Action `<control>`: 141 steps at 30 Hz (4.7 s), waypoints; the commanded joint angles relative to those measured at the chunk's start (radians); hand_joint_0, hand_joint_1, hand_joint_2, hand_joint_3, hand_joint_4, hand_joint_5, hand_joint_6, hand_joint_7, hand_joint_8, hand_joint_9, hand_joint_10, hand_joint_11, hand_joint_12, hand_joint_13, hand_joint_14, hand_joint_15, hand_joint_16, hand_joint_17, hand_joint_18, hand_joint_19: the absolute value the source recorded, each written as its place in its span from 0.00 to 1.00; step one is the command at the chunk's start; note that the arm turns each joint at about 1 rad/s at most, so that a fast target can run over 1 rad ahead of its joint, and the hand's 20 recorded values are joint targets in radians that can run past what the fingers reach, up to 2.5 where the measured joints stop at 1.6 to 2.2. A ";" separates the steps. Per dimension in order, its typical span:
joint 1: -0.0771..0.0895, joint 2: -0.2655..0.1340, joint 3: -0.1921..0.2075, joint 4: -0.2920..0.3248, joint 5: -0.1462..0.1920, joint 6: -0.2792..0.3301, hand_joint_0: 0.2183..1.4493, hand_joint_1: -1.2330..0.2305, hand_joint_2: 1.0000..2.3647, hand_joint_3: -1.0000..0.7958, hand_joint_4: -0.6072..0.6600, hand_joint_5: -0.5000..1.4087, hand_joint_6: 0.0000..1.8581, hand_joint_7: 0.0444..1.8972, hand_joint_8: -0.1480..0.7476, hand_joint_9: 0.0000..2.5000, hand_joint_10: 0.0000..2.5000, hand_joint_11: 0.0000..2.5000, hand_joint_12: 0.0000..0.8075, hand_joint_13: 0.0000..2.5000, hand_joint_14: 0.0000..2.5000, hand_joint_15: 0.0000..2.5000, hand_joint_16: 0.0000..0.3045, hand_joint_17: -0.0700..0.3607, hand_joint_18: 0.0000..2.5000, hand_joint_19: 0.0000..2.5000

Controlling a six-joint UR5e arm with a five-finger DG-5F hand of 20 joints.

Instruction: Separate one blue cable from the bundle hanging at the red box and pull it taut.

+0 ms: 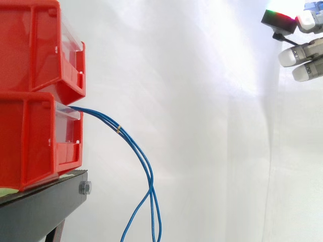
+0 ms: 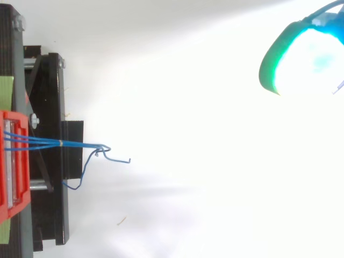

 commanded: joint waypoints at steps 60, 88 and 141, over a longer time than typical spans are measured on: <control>0.046 -0.048 0.000 -0.008 0.122 -0.062 0.25 0.43 0.00 0.28 0.63 0.15 0.27 0.42 0.44 0.16 0.00 0.09 0.41 0.08 0.00 0.02 0.14 0.39 0.03 0.03; 0.038 -0.193 0.002 0.143 0.086 -0.039 0.23 0.45 0.00 0.28 0.63 0.15 0.27 0.42 0.45 0.18 0.00 0.10 0.41 0.11 0.00 0.04 0.15 0.40 0.05 0.04; 0.009 -0.426 0.107 0.316 0.106 -0.031 0.25 0.39 0.00 0.28 0.64 0.15 0.27 0.42 0.46 0.21 0.00 0.13 0.41 0.16 0.00 0.06 0.13 0.37 0.12 0.08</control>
